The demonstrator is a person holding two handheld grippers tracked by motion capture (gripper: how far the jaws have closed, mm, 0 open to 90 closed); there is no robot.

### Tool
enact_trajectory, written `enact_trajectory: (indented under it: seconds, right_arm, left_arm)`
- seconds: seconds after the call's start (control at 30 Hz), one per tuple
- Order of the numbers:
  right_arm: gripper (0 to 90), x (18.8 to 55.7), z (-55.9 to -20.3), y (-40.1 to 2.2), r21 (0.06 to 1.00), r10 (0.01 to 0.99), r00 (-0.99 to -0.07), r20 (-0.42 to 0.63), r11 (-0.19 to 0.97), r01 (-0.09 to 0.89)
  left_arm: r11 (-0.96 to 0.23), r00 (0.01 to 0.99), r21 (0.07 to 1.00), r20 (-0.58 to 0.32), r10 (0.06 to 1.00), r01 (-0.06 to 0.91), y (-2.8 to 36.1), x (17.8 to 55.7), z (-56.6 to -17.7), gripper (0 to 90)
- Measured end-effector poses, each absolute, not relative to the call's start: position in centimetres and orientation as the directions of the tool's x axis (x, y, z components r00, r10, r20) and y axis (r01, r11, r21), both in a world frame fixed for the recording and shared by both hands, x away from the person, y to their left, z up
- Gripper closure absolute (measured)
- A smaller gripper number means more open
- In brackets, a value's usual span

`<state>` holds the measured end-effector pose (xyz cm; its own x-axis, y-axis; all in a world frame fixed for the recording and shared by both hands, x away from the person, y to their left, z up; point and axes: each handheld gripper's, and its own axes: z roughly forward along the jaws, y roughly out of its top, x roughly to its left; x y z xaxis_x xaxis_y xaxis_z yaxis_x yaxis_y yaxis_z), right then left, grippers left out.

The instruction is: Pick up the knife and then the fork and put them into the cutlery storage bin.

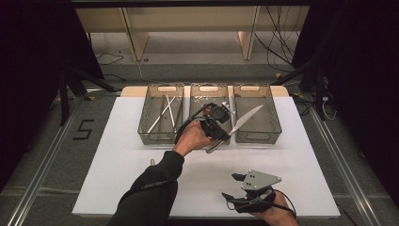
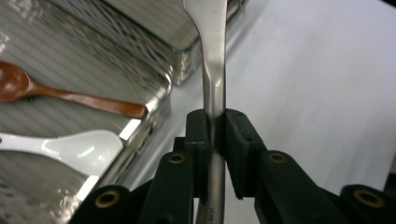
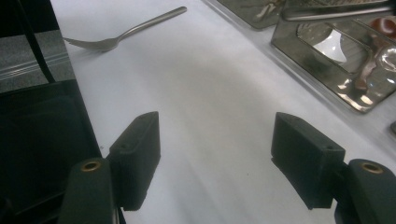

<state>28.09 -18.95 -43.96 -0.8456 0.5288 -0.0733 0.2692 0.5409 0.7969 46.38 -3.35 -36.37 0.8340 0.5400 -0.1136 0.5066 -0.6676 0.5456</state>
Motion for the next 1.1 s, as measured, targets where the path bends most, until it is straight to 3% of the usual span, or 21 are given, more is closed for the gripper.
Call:
enact_trajectory:
  seconds: [0.43,1.1]
  right_arm:
    - [33.6,28.1,-44.0,-19.7,0.799,0.542,-0.838,-0.066,0.531,0.281]
    - [33.7,28.0,-44.0,-20.2,0.801,0.545,-0.836,-0.064,0.527,0.283]
  left_arm:
    - [-0.533,0.773,0.632,-0.172,0.611,0.562,-5.6,49.8,-36.3,79.5]
    - [-0.440,0.744,0.697,-0.203,0.636,0.566,-9.1,52.0,-36.5,79.4]
